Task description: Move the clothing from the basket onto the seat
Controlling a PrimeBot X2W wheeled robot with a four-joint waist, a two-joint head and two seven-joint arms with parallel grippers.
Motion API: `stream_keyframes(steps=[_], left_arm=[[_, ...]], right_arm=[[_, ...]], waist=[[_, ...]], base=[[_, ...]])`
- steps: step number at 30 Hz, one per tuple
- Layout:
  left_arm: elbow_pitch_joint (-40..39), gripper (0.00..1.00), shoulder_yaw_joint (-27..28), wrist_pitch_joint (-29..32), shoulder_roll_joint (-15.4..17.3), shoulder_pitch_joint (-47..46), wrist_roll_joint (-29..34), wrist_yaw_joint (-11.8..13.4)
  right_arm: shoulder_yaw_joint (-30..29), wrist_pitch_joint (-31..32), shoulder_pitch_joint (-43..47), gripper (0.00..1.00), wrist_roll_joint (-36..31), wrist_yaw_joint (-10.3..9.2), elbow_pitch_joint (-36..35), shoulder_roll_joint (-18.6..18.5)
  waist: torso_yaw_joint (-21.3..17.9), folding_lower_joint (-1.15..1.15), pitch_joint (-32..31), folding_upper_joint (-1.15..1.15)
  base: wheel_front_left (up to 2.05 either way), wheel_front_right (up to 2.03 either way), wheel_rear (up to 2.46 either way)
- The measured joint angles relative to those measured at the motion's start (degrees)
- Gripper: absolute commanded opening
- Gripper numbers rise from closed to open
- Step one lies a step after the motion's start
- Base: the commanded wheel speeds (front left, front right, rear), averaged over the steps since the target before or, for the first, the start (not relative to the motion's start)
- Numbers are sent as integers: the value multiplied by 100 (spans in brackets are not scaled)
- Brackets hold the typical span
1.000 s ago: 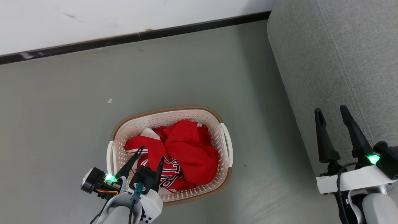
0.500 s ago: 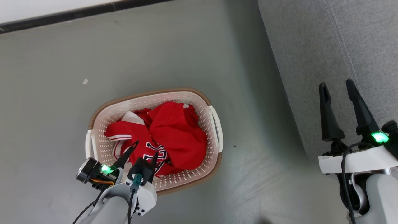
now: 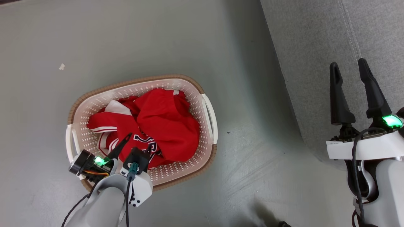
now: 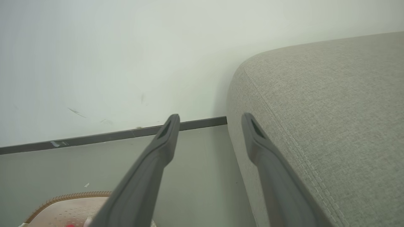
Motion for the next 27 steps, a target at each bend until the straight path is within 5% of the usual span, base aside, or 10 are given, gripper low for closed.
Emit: stream_keyframes(steps=[12,27], left_arm=[[463,100,-36,201,7,-307,42,13],[1021,100,292,612,180,-587,-41,361]], right_arm=[[44,0,-312,100,152,1,10,-1],[101,0,-502,100,193,1,78,-2]], waist=[[-177,0,351,0],[-327,-1,619,0]], base=[[0,0,0],[0,0,0]])
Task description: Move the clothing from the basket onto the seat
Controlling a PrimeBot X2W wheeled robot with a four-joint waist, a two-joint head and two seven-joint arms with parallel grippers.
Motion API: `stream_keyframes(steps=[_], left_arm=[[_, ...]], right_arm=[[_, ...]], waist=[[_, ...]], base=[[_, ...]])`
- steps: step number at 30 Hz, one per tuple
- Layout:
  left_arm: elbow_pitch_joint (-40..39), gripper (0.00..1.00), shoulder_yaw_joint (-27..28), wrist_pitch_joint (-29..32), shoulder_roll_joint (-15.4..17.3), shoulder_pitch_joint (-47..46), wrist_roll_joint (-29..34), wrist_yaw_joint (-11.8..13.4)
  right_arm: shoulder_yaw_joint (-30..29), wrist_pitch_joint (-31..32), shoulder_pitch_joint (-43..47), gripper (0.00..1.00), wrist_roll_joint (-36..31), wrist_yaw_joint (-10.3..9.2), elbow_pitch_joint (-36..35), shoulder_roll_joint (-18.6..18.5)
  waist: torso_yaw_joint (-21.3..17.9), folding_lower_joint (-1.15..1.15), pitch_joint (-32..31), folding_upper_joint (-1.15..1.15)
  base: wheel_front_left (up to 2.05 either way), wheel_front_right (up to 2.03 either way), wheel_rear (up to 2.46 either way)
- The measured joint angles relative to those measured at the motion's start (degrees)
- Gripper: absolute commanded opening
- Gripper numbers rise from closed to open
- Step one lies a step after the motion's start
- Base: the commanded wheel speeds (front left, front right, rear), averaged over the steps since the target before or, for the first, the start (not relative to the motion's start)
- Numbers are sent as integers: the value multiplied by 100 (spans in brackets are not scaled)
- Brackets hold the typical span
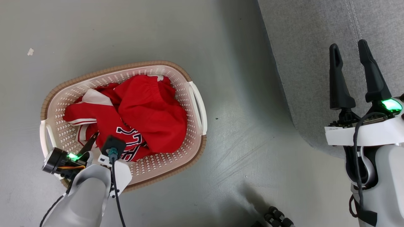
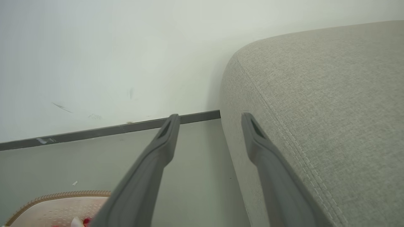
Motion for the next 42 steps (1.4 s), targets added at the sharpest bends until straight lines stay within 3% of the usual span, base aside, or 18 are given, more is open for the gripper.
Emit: stream_keyframes(steps=[8,12,16,17,18,19,20,21,23,42], left_arm=[[215,100,-58,178,-104,-146,0,-15],[348,92,-69,302,-102,-250,10,4],[520,95,-81,469,-102,-324,49,133],[532,86,-81,498,-102,-325,49,141],[542,62,-82,498,-103,-333,49,142],[547,46,-83,499,-105,-345,49,142],[557,38,-88,503,-110,-361,49,142],[570,38,-91,503,-115,-382,48,142],[579,0,-99,502,-124,-428,48,138],[261,0,-24,-176,-203,-553,-164,5]], right_arm=[[86,0,-49,100,-1,0,25,0],[110,0,-74,100,-2,0,38,0],[119,0,-74,100,-2,0,62,0],[120,0,-74,100,-2,0,64,0],[121,0,-74,100,-2,0,65,0],[123,0,-74,100,-2,0,65,0],[126,0,-74,100,-2,0,66,0],[133,0,-74,100,-3,0,67,0],[146,0,-74,100,-4,0,68,0],[236,-1,-348,100,-11,1,169,-3]], waist=[[-55,0,59,0],[-83,0,77,0],[-115,0,90,0],[-120,0,92,0],[-123,0,94,0],[-126,0,96,0],[-128,0,98,0],[-130,0,99,0],[-133,0,103,0],[-21,1,-23,0]], base=[[0,0,0],[0,0,0],[0,0,0],[0,0,0],[0,0,0],[0,0,0],[0,0,0],[0,0,0],[0,0,0],[0,0,0]])
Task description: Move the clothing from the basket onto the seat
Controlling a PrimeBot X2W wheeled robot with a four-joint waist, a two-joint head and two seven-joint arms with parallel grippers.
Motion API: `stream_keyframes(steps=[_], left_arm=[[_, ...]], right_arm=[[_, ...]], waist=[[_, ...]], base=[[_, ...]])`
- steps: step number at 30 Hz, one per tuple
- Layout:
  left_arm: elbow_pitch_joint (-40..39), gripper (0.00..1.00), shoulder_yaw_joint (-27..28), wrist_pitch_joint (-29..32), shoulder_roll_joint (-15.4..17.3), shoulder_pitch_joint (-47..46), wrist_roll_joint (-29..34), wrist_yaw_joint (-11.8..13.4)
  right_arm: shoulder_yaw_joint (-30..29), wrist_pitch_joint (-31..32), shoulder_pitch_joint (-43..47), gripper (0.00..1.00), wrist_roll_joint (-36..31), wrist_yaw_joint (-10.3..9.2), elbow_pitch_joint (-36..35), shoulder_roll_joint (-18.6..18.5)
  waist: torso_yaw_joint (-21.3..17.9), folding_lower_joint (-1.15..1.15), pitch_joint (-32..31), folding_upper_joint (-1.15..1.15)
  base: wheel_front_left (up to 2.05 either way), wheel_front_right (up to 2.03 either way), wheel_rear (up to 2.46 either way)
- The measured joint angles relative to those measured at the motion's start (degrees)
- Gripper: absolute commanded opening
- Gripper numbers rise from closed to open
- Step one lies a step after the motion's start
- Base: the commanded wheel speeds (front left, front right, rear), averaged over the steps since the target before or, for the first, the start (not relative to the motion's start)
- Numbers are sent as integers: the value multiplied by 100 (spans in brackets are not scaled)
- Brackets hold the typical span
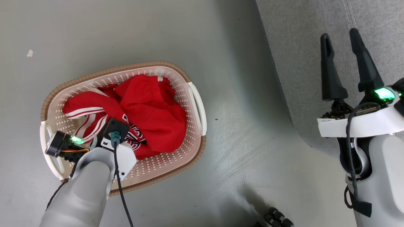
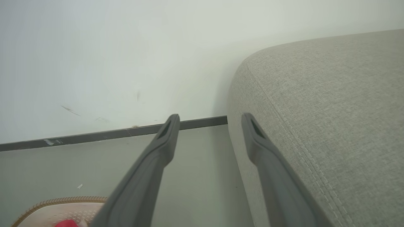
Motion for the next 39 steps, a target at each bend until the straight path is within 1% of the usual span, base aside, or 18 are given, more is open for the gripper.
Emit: stream_keyframes(steps=[5,10,15,19,23,30,35,39], left_arm=[[-168,0,51,-261,-12,7,-140,-23],[-330,0,99,-360,-23,57,-202,-23],[-619,0,204,-454,-31,291,-292,-14],[-964,0,274,-499,-33,529,-381,-11],[-1385,0,304,-500,-33,648,-458,37],[-2726,0,356,-499,32,806,-458,113],[-3385,0,345,-499,91,1233,-450,138],[-3888,0,358,-499,131,1461,-479,135]], right_arm=[[25,-7,-1,100,-90,1,96,-3],[-23,-7,-1,100,-137,1,178,-4],[-120,-7,8,100,-159,1,233,-9],[-125,-8,14,100,-310,1,283,-11],[-114,-8,19,100,-448,1,354,-20],[-168,-8,52,100,-498,1,412,-124],[-266,-8,103,100,-558,1,471,-182],[-220,-8,264,100,-609,1,564,-275]], waist=[[77,-1,-99,0],[146,-1,-200,0],[244,-1,-353,0],[335,0,-497,0],[437,0,-660,0],[635,-1,-983,0],[780,0,-1249,0],[893,-1,-1481,0]], base=[[0,0,0],[0,0,0],[0,0,0],[0,0,0],[0,0,0],[0,0,0],[0,0,0],[0,0,0]])
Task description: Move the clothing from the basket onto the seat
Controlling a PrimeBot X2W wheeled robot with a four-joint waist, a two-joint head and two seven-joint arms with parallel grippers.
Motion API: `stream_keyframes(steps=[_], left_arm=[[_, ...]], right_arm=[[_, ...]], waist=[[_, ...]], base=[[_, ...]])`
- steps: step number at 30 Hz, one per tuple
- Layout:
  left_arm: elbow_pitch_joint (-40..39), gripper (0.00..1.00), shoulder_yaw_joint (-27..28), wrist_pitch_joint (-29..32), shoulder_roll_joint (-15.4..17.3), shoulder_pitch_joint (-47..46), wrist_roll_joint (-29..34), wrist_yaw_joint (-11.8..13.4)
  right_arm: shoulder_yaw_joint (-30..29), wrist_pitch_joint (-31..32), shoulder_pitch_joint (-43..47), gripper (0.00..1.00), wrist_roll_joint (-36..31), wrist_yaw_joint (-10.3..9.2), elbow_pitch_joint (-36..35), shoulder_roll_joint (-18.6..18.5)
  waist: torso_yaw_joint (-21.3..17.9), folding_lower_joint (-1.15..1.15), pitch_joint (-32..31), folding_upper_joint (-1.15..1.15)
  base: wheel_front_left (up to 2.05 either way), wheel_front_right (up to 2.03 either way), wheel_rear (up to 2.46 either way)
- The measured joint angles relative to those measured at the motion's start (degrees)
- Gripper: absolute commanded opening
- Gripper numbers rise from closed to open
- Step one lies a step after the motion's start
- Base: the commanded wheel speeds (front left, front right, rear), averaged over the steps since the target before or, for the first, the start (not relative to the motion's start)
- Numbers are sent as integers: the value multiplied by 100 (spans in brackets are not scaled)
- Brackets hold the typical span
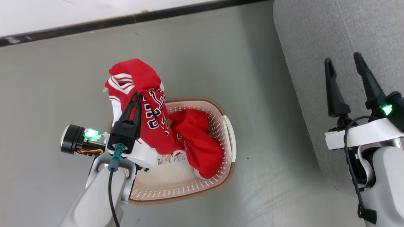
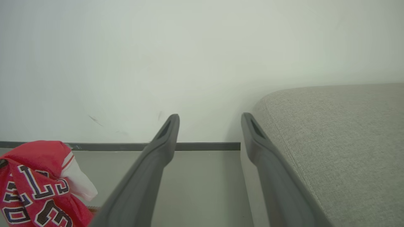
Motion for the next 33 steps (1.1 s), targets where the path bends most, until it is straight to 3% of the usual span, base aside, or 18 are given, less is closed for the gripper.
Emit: stream_keyframes(steps=[7,19,26,33], left_arm=[[-766,0,36,-1,176,180,-26,-59],[-1522,0,144,-16,463,312,-247,-501],[-1819,0,203,-16,648,344,-388,-713],[-1994,0,198,-16,710,338,-436,-904]], right_arm=[[332,0,109,100,-134,1,36,-166],[915,0,496,100,-130,1,223,-390],[1438,0,615,100,-104,1,368,-708],[2383,1,720,100,-51,2,528,-1106]], waist=[[186,0,-434,0],[408,0,-1212,0],[476,0,-1666,0],[525,0,-2144,0]], base=[[0,0,0],[0,0,0],[0,0,0],[0,0,0]])
